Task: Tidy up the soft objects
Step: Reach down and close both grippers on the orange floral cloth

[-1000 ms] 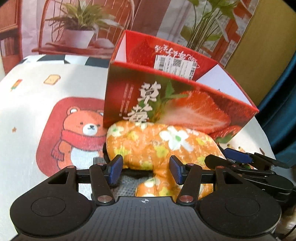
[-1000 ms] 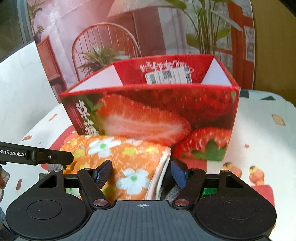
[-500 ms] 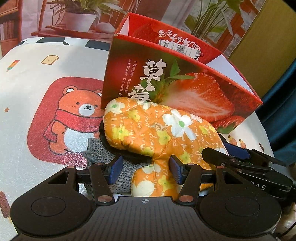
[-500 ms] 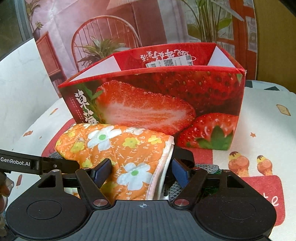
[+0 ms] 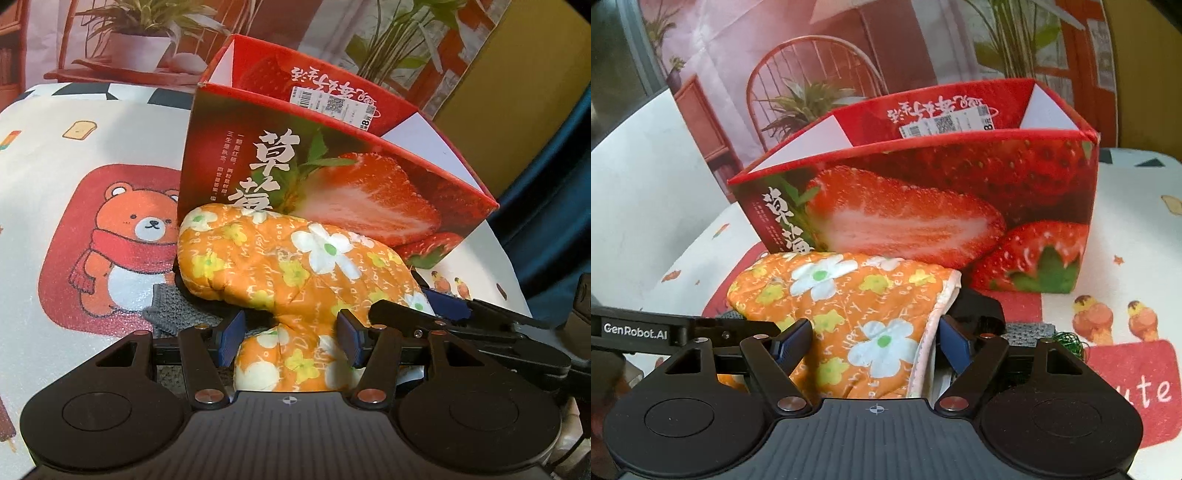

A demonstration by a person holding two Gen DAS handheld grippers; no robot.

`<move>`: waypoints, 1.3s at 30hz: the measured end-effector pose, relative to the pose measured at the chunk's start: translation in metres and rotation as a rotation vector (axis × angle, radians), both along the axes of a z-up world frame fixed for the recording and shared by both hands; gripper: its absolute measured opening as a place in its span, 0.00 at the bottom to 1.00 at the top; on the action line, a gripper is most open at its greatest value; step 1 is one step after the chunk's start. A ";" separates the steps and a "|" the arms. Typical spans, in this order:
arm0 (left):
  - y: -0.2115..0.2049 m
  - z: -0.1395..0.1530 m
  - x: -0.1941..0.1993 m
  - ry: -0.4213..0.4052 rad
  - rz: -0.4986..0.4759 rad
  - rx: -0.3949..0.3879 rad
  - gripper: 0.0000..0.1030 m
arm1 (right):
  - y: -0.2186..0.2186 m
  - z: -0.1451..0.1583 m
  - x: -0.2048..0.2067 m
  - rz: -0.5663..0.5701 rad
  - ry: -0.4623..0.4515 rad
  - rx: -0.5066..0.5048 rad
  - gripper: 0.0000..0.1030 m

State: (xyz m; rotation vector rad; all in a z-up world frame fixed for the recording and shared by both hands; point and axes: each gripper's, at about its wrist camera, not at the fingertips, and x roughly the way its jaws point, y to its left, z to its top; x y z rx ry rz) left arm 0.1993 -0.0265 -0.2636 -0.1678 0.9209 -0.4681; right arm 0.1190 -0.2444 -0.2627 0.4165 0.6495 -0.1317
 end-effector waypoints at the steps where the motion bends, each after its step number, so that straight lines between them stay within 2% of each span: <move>1: 0.000 0.000 0.001 -0.003 -0.004 0.004 0.55 | -0.001 -0.001 0.001 0.000 0.003 0.001 0.71; 4: 0.010 0.001 0.007 0.002 0.034 -0.015 0.56 | -0.002 -0.002 0.001 -0.003 0.003 0.013 0.71; 11: 0.039 -0.004 0.031 0.085 0.152 -0.174 0.56 | -0.003 -0.004 0.001 0.004 0.005 0.012 0.71; 18: 0.030 -0.012 0.045 0.098 0.167 -0.148 0.56 | -0.002 -0.005 0.004 0.007 0.008 0.008 0.71; 22: 0.047 -0.012 0.044 0.128 0.204 -0.220 0.56 | -0.004 -0.005 0.004 0.009 0.011 0.008 0.71; 24: 0.059 -0.012 0.042 0.138 0.254 -0.253 0.56 | -0.006 -0.006 0.003 0.009 0.010 0.011 0.71; 26: 0.070 -0.008 0.040 0.121 0.307 -0.247 0.56 | -0.006 -0.006 0.003 0.007 0.010 0.012 0.71; 29: 0.076 -0.005 0.045 0.114 0.322 -0.254 0.56 | -0.006 -0.006 0.003 0.006 0.010 0.014 0.71; 35: 0.057 -0.016 0.064 0.156 0.256 -0.215 0.57 | -0.005 -0.006 0.004 0.005 0.011 0.013 0.71; 36: 0.053 -0.018 0.066 0.160 0.252 -0.210 0.60 | -0.005 -0.006 0.004 0.006 0.011 0.013 0.71; 39: 0.044 -0.016 0.068 0.139 0.226 -0.199 0.60 | -0.006 -0.006 0.005 0.009 0.013 0.015 0.71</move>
